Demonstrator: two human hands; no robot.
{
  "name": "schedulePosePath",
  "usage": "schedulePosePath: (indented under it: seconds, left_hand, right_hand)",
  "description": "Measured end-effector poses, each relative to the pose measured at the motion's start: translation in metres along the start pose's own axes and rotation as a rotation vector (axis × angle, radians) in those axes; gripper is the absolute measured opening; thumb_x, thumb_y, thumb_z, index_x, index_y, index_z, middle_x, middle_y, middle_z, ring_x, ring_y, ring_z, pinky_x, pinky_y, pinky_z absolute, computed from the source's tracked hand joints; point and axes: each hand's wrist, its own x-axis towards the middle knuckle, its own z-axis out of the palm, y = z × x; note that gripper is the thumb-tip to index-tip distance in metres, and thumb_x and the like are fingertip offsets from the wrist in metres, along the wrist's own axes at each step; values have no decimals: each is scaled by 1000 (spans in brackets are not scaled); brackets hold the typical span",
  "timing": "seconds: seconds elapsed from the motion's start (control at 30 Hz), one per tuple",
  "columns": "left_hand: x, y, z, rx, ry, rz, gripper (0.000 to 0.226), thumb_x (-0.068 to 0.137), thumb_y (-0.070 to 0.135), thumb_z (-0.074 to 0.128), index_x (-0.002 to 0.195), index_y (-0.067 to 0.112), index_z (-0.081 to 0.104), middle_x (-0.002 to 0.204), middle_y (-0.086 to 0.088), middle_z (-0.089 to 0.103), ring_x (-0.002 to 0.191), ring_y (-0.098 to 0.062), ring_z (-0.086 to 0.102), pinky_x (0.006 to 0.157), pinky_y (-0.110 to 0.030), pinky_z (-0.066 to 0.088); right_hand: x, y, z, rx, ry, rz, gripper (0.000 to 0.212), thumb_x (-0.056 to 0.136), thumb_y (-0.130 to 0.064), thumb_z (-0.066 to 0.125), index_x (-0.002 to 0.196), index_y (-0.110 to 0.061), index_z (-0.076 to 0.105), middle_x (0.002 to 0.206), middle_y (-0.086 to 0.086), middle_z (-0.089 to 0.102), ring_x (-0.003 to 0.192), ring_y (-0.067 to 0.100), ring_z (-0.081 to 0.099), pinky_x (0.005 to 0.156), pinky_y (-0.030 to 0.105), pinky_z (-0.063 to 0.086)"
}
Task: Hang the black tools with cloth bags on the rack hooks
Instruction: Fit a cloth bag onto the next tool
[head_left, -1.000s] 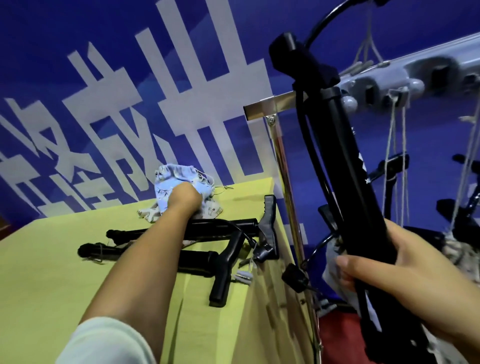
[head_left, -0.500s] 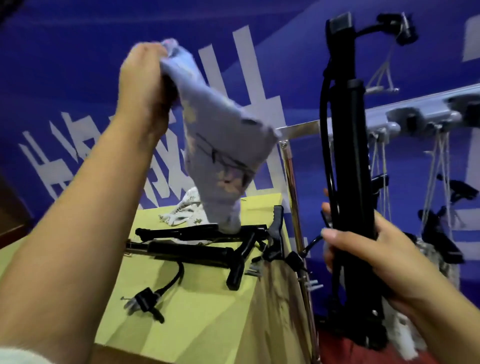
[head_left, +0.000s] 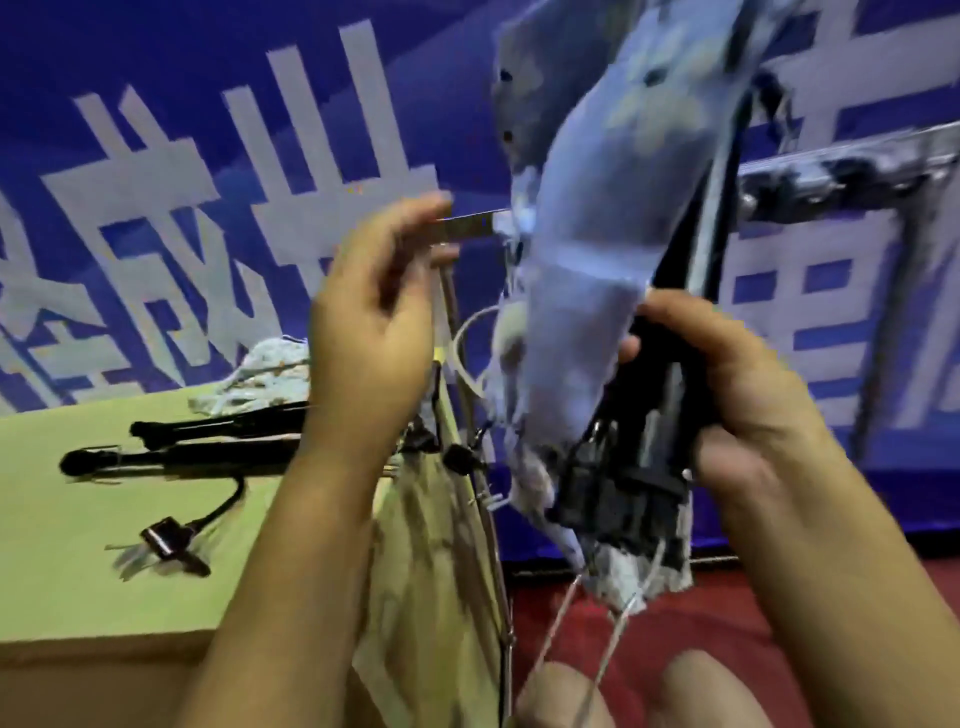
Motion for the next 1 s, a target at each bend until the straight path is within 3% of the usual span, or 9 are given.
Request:
schedulePosePath:
  seconds: [0.07, 0.17, 0.3, 0.4, 0.6, 0.7, 0.8, 0.93, 1.0]
  left_hand:
    - [-46, -9, -8, 141, -185, 113, 52, 84, -12, 50, 120, 26, 56, 130, 5, 54, 123, -10, 51, 100, -30, 41]
    - [-78, -8, 1, 199, -445, 198, 66, 79, 2, 59, 133, 35, 40, 151, 8, 29, 141, -16, 28, 111, -25, 27]
    - [-81, -17, 28, 395, -405, 279, 78, 76, 6, 68, 139, 36, 33, 155, 6, 19, 144, -18, 18, 115, -38, 23]
    - [-73, -29, 39, 349, -257, 240, 68, 75, 0, 68, 133, 29, 45, 137, 11, 48, 131, -9, 41, 105, -41, 38]
    - [-69, -13, 46, -295, -43, -330, 10, 80, 21, 63, 80, 27, 70, 74, 15, 70, 71, 1, 63, 65, -17, 50]
    - [-59, -16, 46, -484, 94, -607, 30, 87, 15, 56, 61, 21, 70, 61, 6, 65, 61, -12, 58, 59, -26, 44]
    - [-51, -19, 50, -487, 131, -685, 29, 86, 13, 58, 59, 14, 68, 58, 1, 64, 55, -13, 56, 53, -22, 45]
    - [-48, -25, 61, -258, -60, -631, 55, 72, 47, 68, 75, -7, 57, 75, -30, 64, 65, -24, 55, 64, -47, 52]
    - [-48, -26, 65, -192, -154, -596, 65, 65, 56, 65, 73, -7, 54, 69, -30, 58, 61, -22, 49, 59, -47, 49]
  right_hand:
    - [-8, -14, -5, 141, 82, -29, 10, 50, -18, 65, 49, -10, 60, 42, -1, 50, 34, 7, 51, 42, 14, 47]
    - [-9, -14, -17, 279, 118, -15, 15, 61, -15, 58, 49, -7, 61, 43, -1, 49, 34, 8, 50, 46, 13, 46]
    - [-6, -5, -28, 278, 93, 131, 12, 56, -16, 65, 60, -5, 62, 47, 0, 49, 41, 10, 51, 51, 16, 49]
    - [-9, -6, -32, 346, 86, 182, 15, 64, -14, 65, 76, -5, 62, 55, -1, 55, 43, 5, 51, 47, 14, 48]
    - [-12, -10, -45, 274, 140, 151, 15, 57, -14, 73, 70, -7, 67, 58, -1, 55, 43, 5, 52, 43, 19, 49]
    - [-14, -7, -59, 174, 104, 98, 33, 37, -13, 89, 62, -8, 67, 66, 1, 54, 44, 5, 51, 45, 20, 50]
    - [-15, -8, -67, 86, 128, 37, 47, 24, -18, 94, 61, -9, 67, 64, 3, 55, 44, 8, 51, 43, 22, 49]
    - [-17, -7, -68, -24, 84, 5, 56, 24, -33, 95, 70, -13, 69, 66, 6, 63, 44, 11, 52, 43, 26, 49]
    - [-19, -3, -65, -159, 26, -1, 57, 31, -41, 93, 74, -13, 69, 60, 6, 61, 45, 13, 55, 45, 27, 51]
